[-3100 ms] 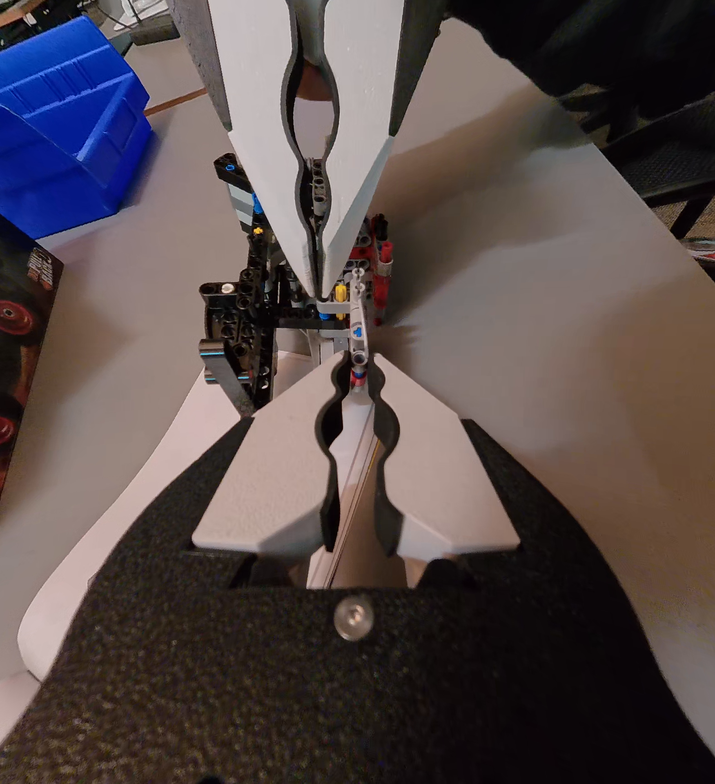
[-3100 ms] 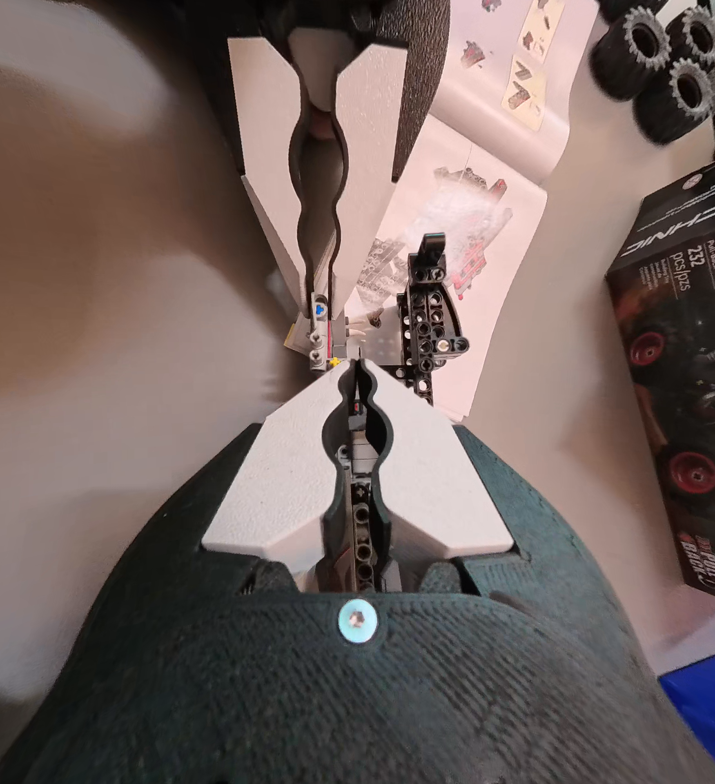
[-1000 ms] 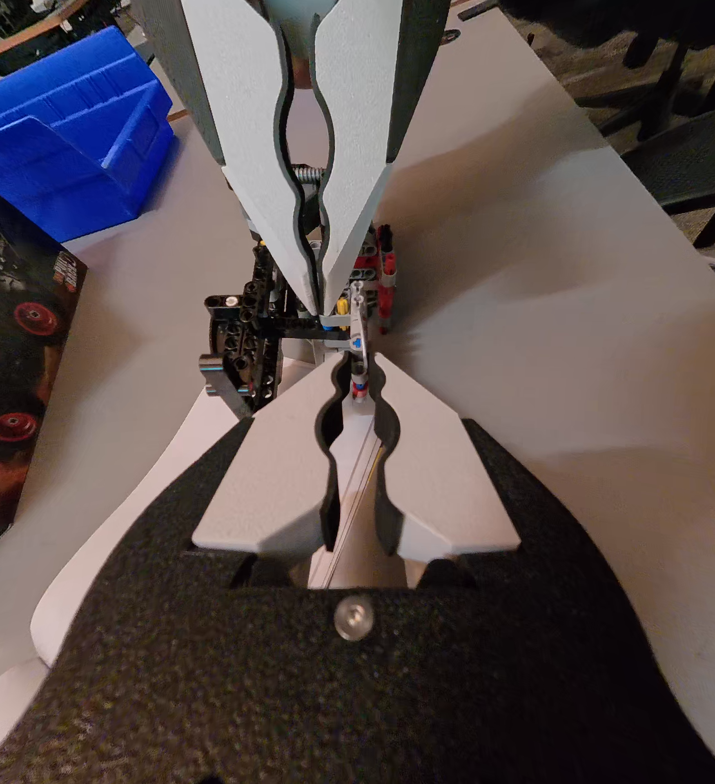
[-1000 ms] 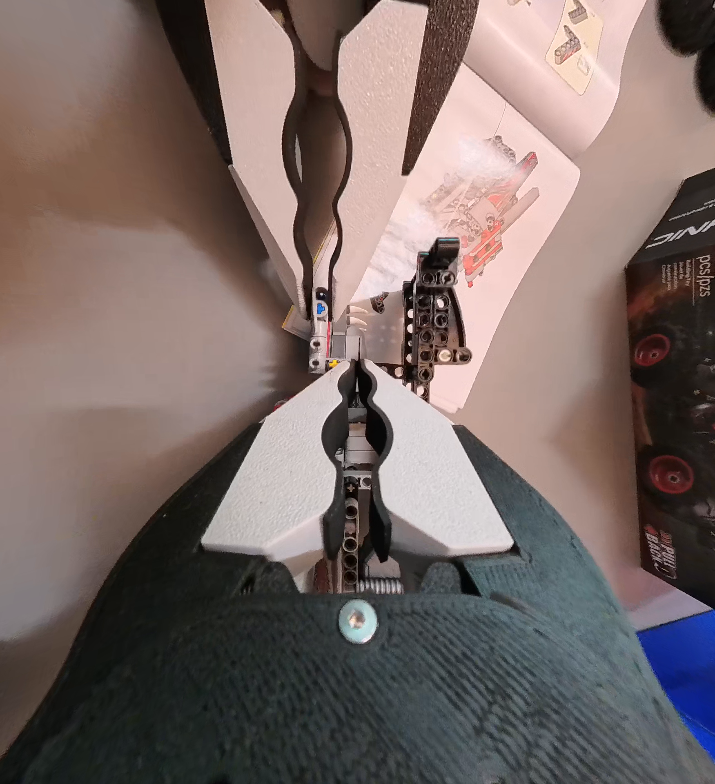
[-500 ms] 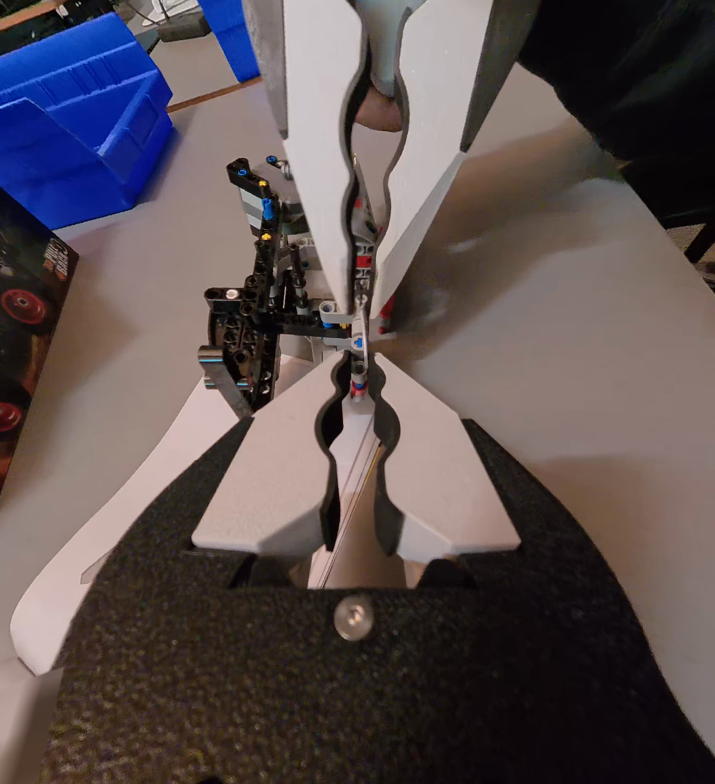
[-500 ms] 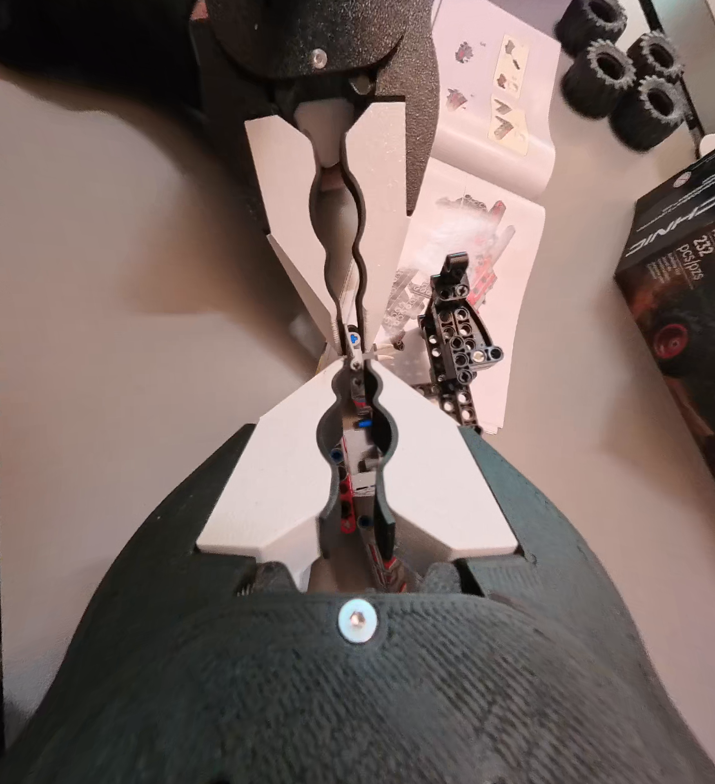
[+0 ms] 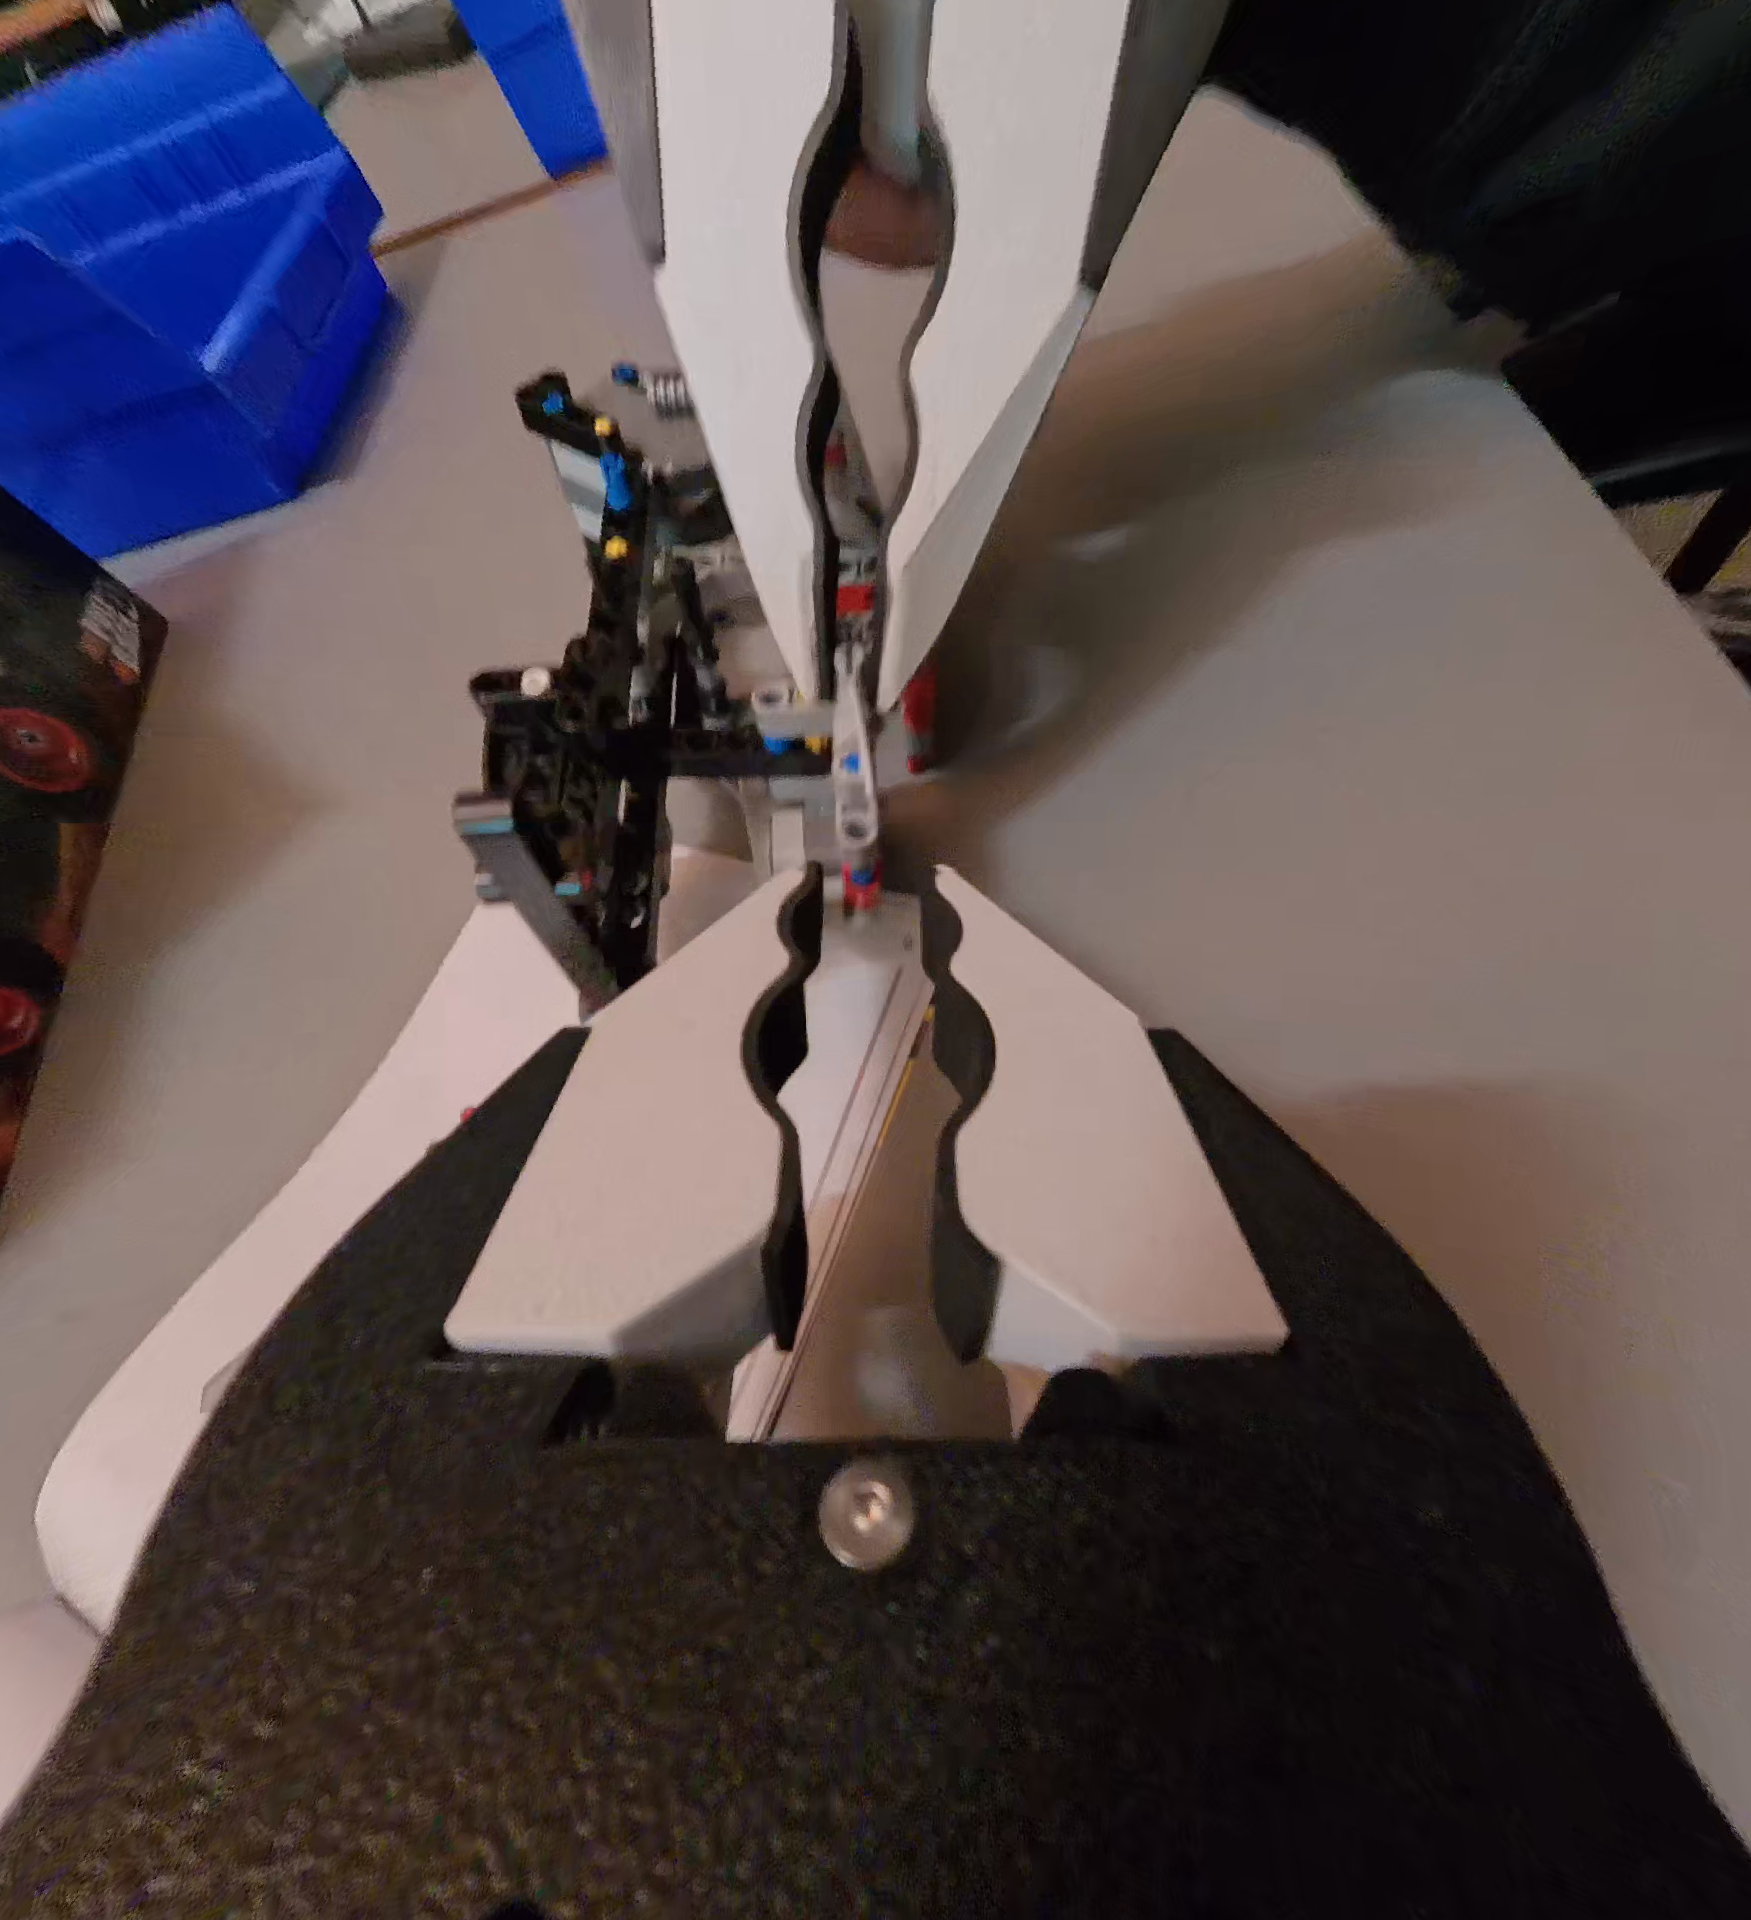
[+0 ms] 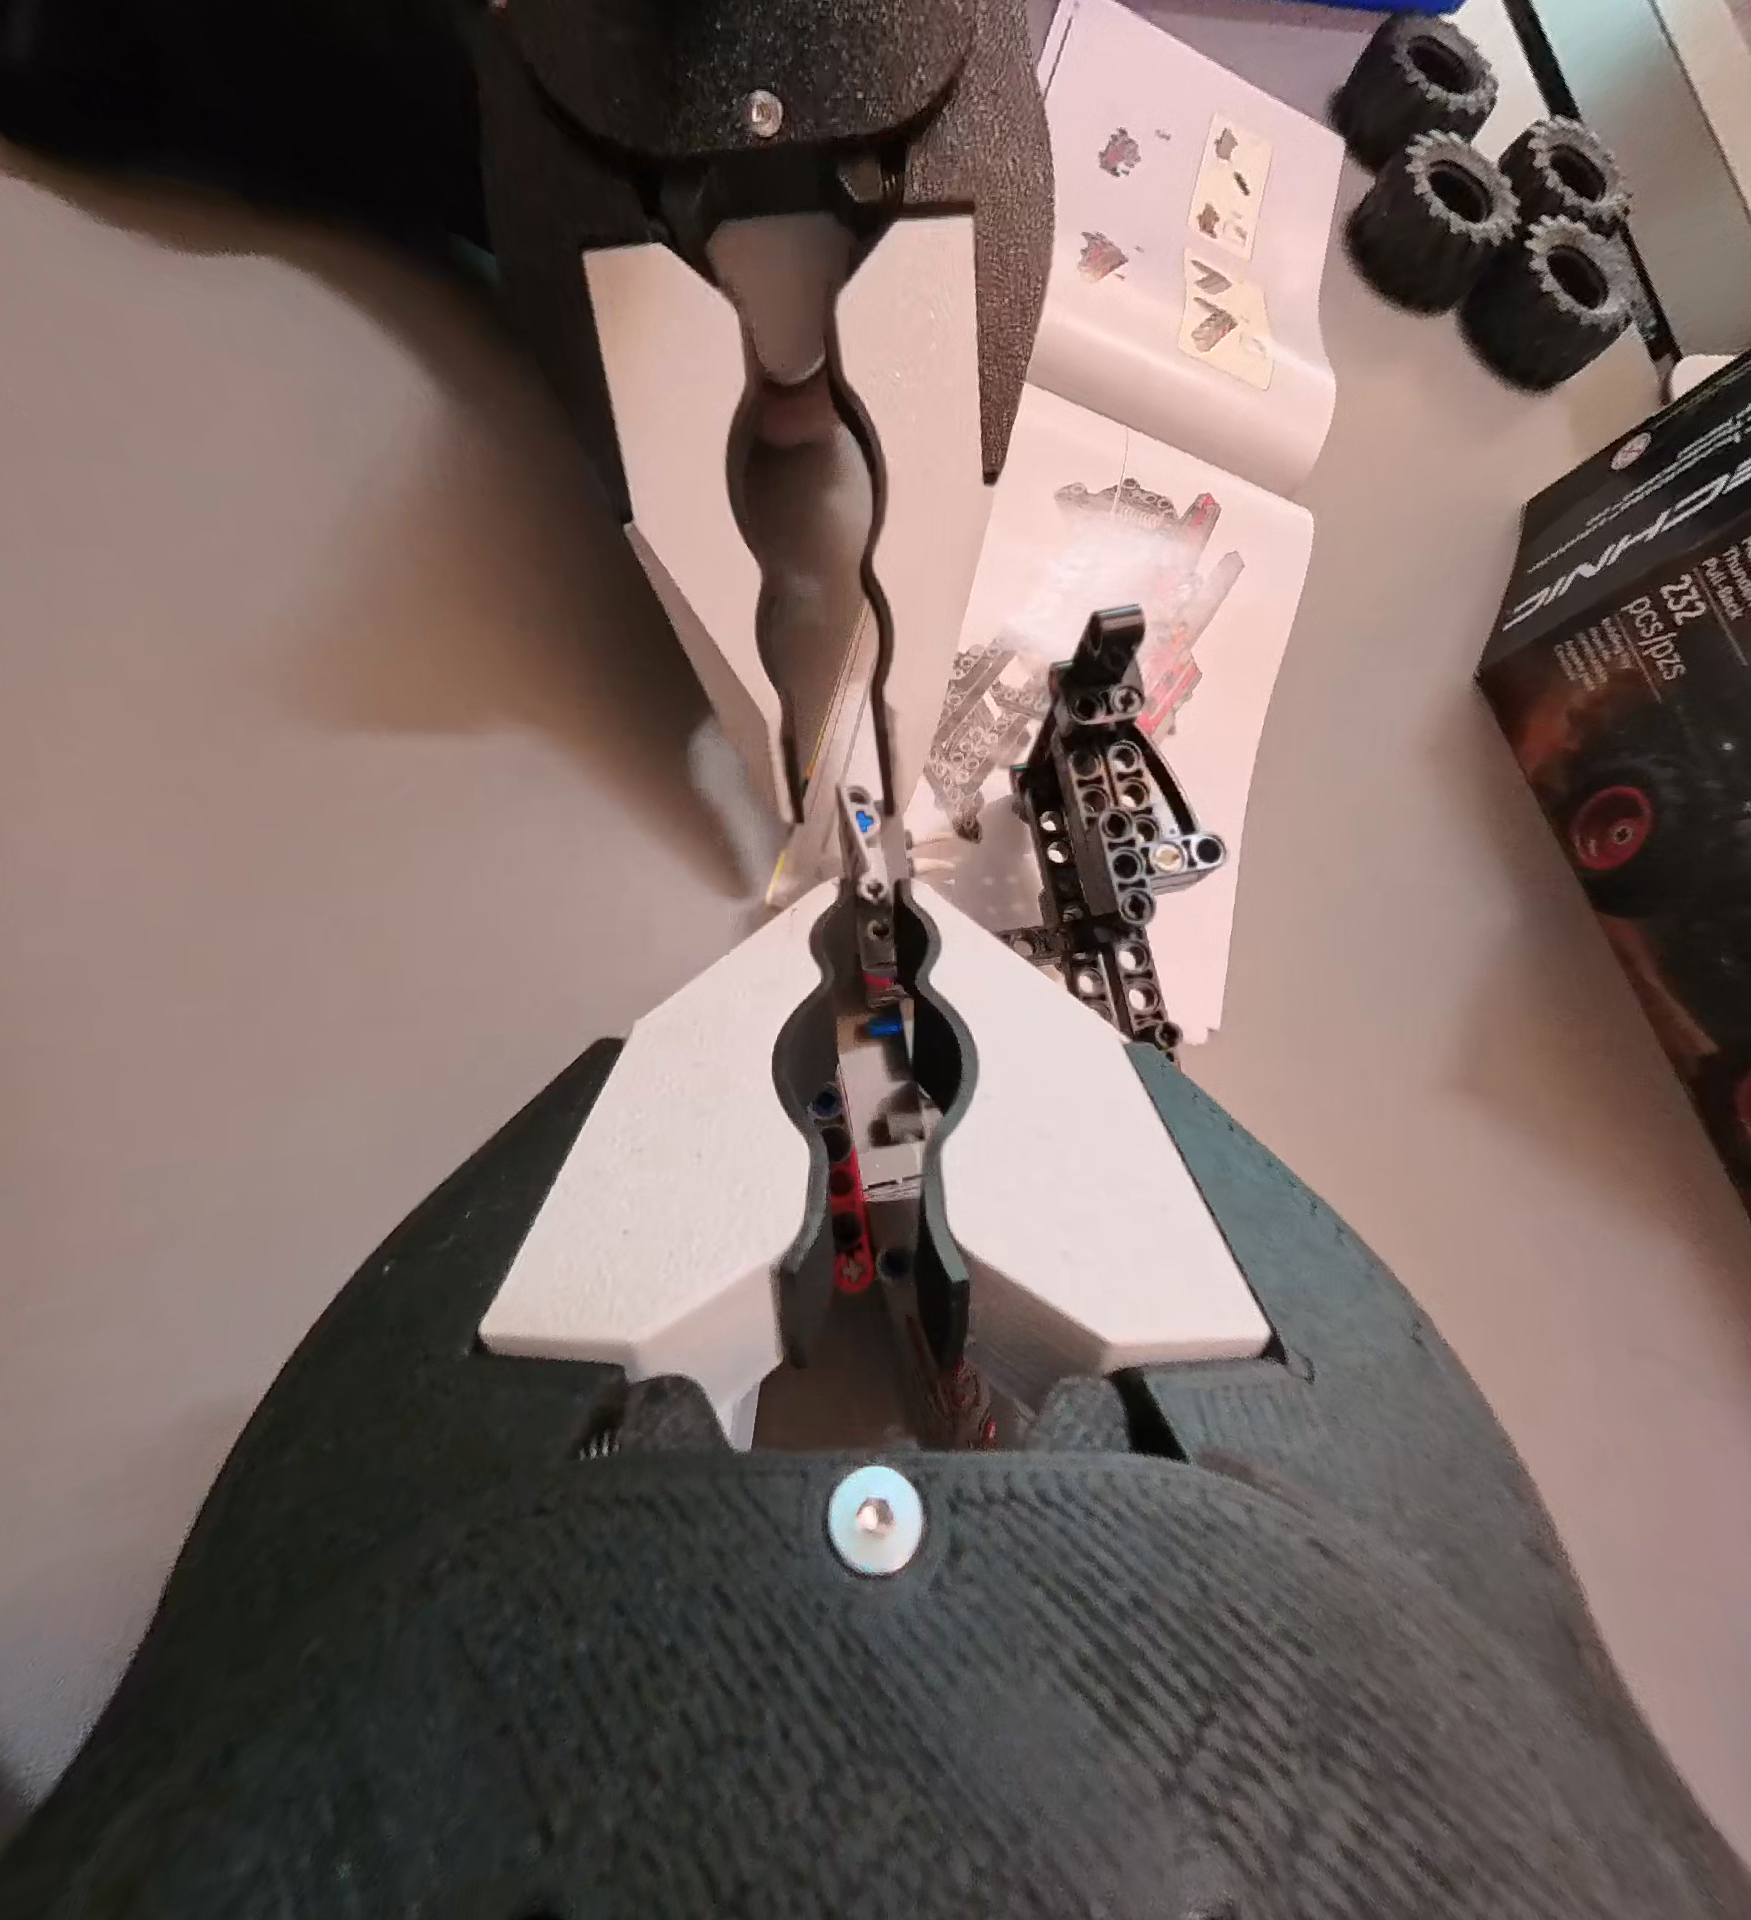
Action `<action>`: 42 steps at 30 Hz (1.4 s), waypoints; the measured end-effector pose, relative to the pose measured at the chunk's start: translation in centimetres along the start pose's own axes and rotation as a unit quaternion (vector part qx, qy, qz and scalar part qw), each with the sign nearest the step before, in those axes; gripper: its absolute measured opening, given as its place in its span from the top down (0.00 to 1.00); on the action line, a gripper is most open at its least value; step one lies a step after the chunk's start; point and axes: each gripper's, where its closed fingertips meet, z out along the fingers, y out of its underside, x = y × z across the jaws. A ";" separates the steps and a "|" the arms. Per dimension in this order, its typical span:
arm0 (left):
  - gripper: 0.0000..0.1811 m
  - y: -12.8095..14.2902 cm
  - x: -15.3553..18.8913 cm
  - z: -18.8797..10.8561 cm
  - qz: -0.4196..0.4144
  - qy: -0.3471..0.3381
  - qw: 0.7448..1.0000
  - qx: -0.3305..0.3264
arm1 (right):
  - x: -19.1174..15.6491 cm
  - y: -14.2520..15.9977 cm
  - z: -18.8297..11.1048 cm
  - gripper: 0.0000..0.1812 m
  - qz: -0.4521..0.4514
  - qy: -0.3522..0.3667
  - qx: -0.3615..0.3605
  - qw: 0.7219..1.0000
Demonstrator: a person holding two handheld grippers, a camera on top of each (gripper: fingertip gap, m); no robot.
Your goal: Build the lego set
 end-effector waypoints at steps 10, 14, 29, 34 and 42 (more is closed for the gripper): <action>0.88 -0.2 -1.0 -0.5 -0.022 -0.013 1.000 0.016 | 0.7 0.8 1.9 0.80 -0.050 0.003 -0.124 0.991; 0.87 -0.6 -1.2 -1.0 -0.030 -0.012 0.999 0.037 | 0.3 1.6 3.3 0.93 -0.050 -0.036 -0.146 0.987; 0.83 -3.3 -2.4 -2.4 -0.119 -0.023 0.983 0.138 | 3.1 -3.0 -1.7 0.96 0.072 0.070 0.029 0.995; 0.90 -5.9 -1.9 -3.6 -0.157 0.005 0.959 0.236 | 3.0 -6.2 -3.2 0.97 0.119 0.090 0.169 0.974; 0.98 -6.6 -2.6 -4.8 -0.127 -0.039 0.952 0.274 | 2.5 -7.3 -3.6 0.97 0.119 0.104 0.233 0.960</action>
